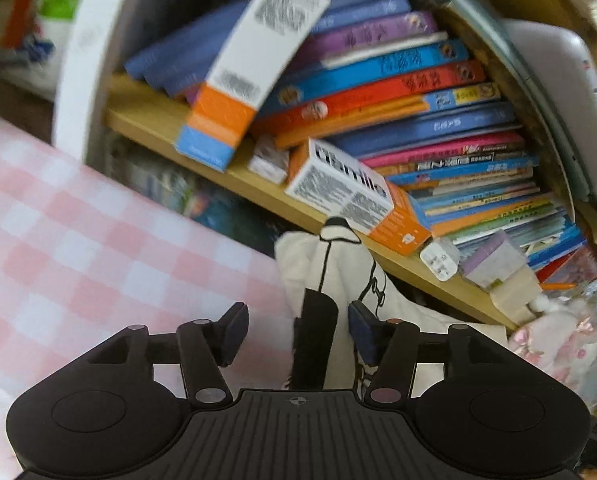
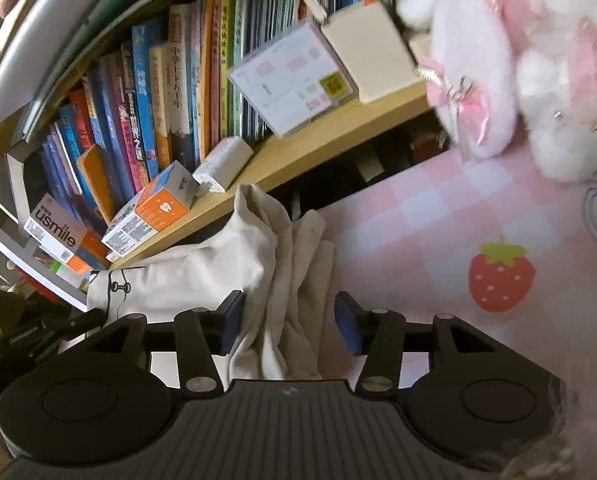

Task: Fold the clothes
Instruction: 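Lower the folded shirt onto the table by the shelf and open both grippers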

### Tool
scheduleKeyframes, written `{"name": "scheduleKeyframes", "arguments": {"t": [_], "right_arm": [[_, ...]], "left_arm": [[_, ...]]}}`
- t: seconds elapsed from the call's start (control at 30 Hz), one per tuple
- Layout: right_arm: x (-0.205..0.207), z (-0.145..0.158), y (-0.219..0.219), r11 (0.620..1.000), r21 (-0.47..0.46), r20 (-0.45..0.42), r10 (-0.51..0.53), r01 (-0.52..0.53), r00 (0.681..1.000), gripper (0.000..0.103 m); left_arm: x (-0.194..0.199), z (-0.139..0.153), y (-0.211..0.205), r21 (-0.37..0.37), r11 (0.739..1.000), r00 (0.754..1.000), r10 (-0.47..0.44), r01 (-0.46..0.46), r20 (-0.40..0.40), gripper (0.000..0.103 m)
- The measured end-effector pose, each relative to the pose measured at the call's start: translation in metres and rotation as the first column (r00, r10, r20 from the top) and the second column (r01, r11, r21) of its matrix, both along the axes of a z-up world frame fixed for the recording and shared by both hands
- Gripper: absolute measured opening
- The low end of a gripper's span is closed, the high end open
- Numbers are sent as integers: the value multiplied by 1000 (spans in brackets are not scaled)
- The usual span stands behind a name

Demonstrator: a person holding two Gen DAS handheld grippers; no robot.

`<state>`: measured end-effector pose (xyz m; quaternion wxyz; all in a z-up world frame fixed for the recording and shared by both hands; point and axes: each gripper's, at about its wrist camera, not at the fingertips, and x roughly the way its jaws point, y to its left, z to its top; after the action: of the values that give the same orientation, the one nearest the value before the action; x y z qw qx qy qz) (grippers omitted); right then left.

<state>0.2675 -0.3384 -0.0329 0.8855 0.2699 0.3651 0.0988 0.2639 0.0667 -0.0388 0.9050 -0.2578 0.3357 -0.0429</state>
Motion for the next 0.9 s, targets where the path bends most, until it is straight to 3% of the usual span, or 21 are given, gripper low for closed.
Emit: {"name": "scheduleKeyframes", "arguments": {"t": [0.13,0.43,0.9], "right_arm": [[-21,14,1,998,-62,30,-13,15,999,50],[-71,41,9,981,-189,92,-15,32,996,63],[-148,67,57,927,-375,167,57,10,984,86]], "left_arm": [[-26,9,-5,46,999,1000,18,-19,16,63],[-85,21,-24,143,990,1000,5,-5,-5,64],[-159,42,-45,323,946,997,-17,-8,73,89]]}}
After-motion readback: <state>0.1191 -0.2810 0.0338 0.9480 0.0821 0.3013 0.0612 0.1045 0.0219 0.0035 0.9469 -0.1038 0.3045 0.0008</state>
